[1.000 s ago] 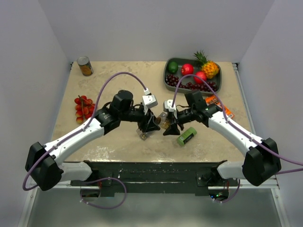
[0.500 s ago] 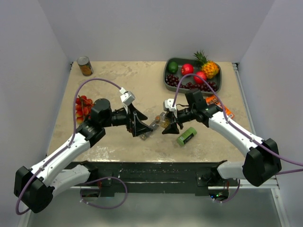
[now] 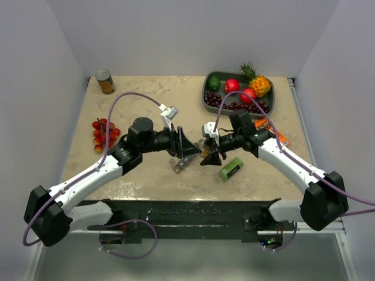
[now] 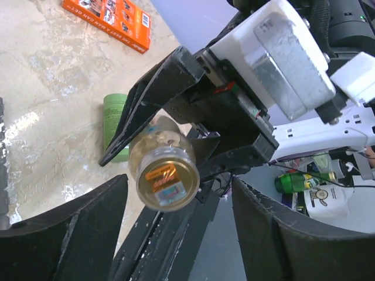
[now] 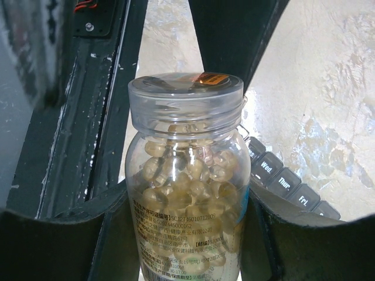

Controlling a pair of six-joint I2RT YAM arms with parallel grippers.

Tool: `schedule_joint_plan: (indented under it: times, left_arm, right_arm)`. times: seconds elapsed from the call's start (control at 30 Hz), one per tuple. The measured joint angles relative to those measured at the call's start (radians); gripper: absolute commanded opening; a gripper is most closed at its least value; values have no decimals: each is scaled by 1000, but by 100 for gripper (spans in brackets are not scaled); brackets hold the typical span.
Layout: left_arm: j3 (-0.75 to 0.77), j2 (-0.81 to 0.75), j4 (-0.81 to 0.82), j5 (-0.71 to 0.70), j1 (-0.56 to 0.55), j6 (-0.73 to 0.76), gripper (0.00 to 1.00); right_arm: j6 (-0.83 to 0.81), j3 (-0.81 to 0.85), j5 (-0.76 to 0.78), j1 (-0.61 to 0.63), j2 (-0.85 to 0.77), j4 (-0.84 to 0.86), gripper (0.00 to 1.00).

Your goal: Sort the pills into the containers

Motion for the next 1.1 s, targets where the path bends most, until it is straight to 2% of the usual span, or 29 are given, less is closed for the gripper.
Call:
schedule_joint_plan:
  times: [0.03, 0.13, 0.23, 0.27, 0.37, 0.5, 0.6, 0.63, 0.73, 0.8, 0.87, 0.9, 0.93, 1.0, 1.03, 1.1]
  left_arm:
    - [15, 11, -6, -10, -10, 1, 73]
    - [50, 40, -26, -30, -28, 5, 61]
    - [75, 62, -54, -48, -34, 27, 44]
    - [84, 71, -66, -56, -34, 35, 33]
    - [108, 90, -97, -59, -35, 71, 17]
    - [129, 93, -131, -23, -36, 170, 14]
    - [152, 96, -169, 45, -34, 333, 15]
    - [161, 99, -183, 64, -34, 383, 17]
    - [200, 126, -233, 158, -28, 593, 34]
    - [213, 142, -253, 196, -27, 708, 41]
    - [227, 155, -273, 220, -27, 810, 55]
    - [230, 156, -276, 223, -28, 844, 59]
    - [230, 154, -275, 222, -28, 869, 67]
    - [217, 143, -262, 210, -32, 888, 74]
    - [194, 127, -238, 194, -35, 884, 82]
    - [137, 76, -189, 155, -35, 864, 87]
  right_arm:
    - [0, 0, 0, 0, 0, 1, 2]
    - [1, 0, 0, 0, 0, 2, 2]
    - [2, 0, 0, 0, 0, 1, 2]
    - [3, 0, 0, 0, 0, 2, 2]
    - [6, 0, 8, -2, 0, -5, 2]
    - [6, 0, 5, -1, 0, -5, 2]
    - [5, 0, -1, 5, 0, -7, 2]
    - [5, 0, -2, 7, 0, -8, 1]
    - [3, 0, -8, 8, 0, -19, 2]
    - [-1, 0, -7, 8, 0, -32, 2]
    - [-5, 0, 0, 8, 0, -45, 2]
    - [-6, 0, 2, 7, 0, -45, 2]
    - [-4, 0, 0, 7, 0, -43, 2]
    - [-2, 0, 0, 6, 0, -26, 2]
    - [-1, 0, 0, 5, 0, -20, 1]
    - [-1, 0, 0, 4, 0, -15, 2]
